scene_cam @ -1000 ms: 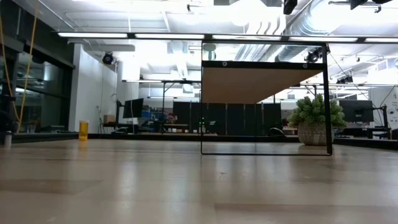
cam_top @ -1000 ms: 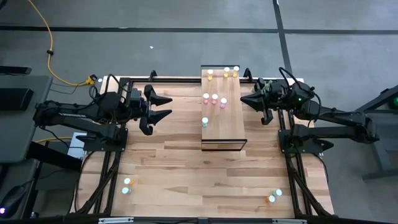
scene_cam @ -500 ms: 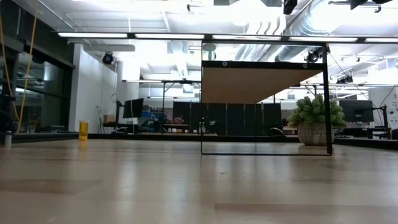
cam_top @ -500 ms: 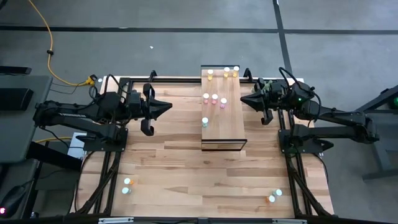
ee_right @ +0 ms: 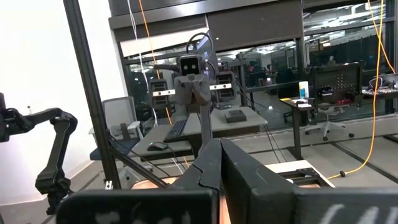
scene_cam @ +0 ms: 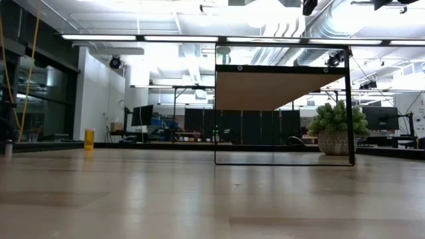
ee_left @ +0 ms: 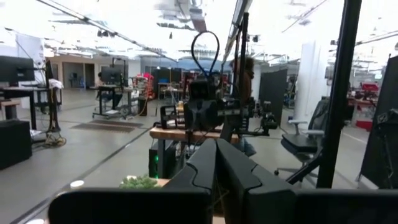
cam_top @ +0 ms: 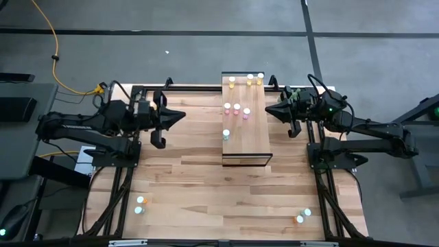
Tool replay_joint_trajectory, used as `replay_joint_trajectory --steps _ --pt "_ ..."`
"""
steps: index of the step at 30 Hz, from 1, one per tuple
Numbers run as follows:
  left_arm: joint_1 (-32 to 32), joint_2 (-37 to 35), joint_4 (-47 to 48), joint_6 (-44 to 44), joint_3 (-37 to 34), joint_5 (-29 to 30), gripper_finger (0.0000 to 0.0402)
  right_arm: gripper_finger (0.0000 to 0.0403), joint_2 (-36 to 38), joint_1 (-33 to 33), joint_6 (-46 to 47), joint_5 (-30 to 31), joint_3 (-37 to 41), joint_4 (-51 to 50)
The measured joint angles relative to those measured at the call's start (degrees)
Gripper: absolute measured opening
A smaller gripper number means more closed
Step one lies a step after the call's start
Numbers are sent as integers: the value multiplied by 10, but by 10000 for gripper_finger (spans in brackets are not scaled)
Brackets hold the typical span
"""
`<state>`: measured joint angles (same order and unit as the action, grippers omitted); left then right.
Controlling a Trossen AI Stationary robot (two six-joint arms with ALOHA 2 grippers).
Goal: Pick and place medicine bottles onto shelf by color
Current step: Put the right blue pill bottle on the shelf aligned with the other blue pill bottle
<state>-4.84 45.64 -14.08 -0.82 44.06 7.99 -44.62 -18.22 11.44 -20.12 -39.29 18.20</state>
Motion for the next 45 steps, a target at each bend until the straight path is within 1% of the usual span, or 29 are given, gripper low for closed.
replay_joint_trajectory --steps 7,12,14,23,34,39,42,45 --pt "0 -40 45 -5 0 11 0 0 0 0 0 0 0 0" --pt "0 -45 60 -20 -1 12 0 0 0 0 0 0 0 0" --pt "0 -44 65 -30 -1 3 0 0 0 0 0 0 0 0" --pt "0 -32 70 -45 -2 -4 0 0 0 0 1 0 0 0" --pt "13 10 71 -46 -2 -4 0 0 0 0 0 0 0 0" --pt "13 11 70 -45 -2 -4 0 0 0 0 0 0 0 0" --pt "12 6 36 -41 -28 2 0 0 0 0 0 -1 0 0" --pt "6 -5 -54 -64 -92 4 0 0 0 0 2 -1 0 0"
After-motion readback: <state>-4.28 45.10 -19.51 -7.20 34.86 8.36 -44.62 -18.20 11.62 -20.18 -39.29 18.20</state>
